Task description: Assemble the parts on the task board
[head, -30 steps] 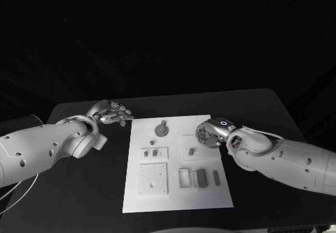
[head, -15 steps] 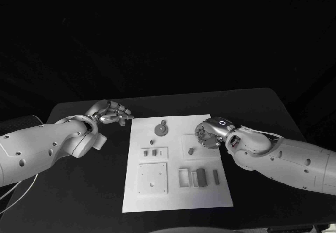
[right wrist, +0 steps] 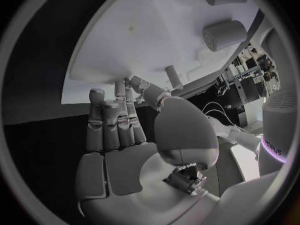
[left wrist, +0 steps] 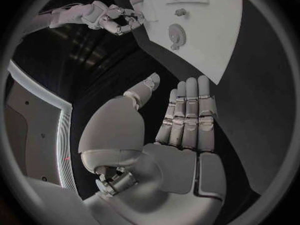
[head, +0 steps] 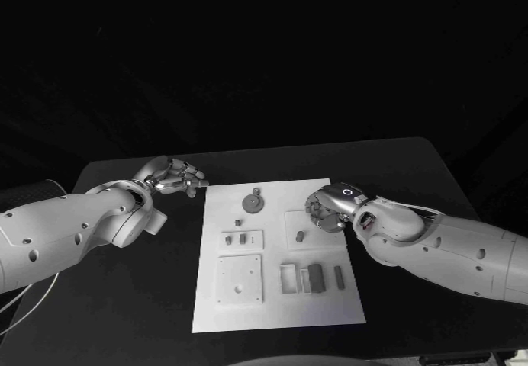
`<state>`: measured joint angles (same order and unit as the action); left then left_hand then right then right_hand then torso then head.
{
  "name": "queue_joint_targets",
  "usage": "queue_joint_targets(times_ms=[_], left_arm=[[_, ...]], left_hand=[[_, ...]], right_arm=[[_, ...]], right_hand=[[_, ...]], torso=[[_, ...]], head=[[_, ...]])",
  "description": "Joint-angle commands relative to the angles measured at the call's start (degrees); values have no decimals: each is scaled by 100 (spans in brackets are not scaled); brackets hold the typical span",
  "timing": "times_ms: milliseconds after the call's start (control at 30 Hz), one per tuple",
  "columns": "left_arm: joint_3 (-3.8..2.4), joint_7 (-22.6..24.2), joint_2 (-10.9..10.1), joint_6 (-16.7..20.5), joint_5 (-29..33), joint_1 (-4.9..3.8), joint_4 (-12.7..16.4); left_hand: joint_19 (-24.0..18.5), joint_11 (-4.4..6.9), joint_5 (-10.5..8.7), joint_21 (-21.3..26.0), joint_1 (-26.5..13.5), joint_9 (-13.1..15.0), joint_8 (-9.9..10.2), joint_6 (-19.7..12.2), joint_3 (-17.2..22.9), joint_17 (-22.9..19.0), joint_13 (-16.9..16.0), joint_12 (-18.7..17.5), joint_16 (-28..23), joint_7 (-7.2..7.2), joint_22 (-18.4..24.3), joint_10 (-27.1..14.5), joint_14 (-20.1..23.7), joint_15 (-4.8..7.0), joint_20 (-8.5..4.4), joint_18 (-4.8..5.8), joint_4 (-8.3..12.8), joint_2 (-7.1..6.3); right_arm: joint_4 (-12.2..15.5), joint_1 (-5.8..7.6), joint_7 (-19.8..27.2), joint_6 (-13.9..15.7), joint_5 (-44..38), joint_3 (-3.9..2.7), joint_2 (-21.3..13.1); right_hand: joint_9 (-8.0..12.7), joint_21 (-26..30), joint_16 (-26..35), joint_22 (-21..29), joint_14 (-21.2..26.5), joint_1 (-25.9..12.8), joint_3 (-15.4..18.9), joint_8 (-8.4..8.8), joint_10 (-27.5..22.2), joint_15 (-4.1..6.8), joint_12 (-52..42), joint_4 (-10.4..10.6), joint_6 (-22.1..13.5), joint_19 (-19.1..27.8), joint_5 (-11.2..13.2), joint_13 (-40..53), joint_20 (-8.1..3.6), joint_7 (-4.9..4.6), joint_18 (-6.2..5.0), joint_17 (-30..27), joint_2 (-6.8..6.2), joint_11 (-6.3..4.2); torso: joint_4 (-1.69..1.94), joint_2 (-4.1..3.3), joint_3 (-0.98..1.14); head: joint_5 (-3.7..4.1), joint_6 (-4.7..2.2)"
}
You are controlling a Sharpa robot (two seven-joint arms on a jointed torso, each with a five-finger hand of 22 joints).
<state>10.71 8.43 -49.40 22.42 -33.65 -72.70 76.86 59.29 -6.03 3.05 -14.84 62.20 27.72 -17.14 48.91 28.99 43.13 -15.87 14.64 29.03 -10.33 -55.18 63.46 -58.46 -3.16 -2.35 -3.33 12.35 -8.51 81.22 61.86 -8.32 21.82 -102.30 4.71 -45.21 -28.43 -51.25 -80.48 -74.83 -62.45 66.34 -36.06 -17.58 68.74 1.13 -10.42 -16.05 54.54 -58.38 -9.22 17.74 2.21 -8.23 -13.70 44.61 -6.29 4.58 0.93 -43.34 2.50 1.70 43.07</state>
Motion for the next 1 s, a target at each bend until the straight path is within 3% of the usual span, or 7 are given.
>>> queue_joint_targets(times_ms=[33,567,800,1000], left_arm=[[-3,12,-1,-19,24,-4,18],[-2,-36,-16,20,-27,-4,24],[-2,-48,-21,29,-35,-4,24],[-1,-63,-27,39,-51,-3,26]], left_hand=[[42,-36,6,31,9,-6,-8,-30,-6,9,7,-30,-38,1,-7,-3,-57,1,-10,-104,-34,53],[47,-37,6,33,18,-8,-11,-32,-6,22,8,-39,-48,1,-11,-2,-63,3,-13,-104,-34,57],[49,-37,6,34,24,-8,-12,-33,-6,28,8,-42,-53,1,-12,0,-66,4,-14,-104,-32,60],[52,-38,6,34,28,-9,-13,-34,-7,34,8,-47,-57,1,-14,-1,-70,5,-15,-104,-31,60]], right_arm=[[-19,-42,-110,-385,-180,40,5],[-4,-41,-212,-621,-358,55,22],[-9,-41,-255,-577,-448,55,38],[-3,-40,-277,-625,-493,55,60]], right_hand=[[-9,14,-34,-13,-1,20,-17,-36,65,52,6,-38,58,18,-45,20,-6,13,-130,-9,99,-4],[-18,0,-40,-29,-19,26,-3,-68,157,83,2,-46,147,15,-92,60,-11,47,-130,-17,164,-38],[-21,-19,-47,-46,-53,185,-48,-89,247,119,22,-66,227,1,-411,104,-36,77,-130,-29,279,-74],[-25,-29,-51,-52,-68,222,-49,-102,287,129,25,-69,265,-9,-471,120,-43,92,-130,-33,328,-86]], torso=[[1,-1,-3],[0,-1,1],[-2,-1,4],[-2,-1,3]], head=[[7,11],[34,42],[48,54],[61,71]])
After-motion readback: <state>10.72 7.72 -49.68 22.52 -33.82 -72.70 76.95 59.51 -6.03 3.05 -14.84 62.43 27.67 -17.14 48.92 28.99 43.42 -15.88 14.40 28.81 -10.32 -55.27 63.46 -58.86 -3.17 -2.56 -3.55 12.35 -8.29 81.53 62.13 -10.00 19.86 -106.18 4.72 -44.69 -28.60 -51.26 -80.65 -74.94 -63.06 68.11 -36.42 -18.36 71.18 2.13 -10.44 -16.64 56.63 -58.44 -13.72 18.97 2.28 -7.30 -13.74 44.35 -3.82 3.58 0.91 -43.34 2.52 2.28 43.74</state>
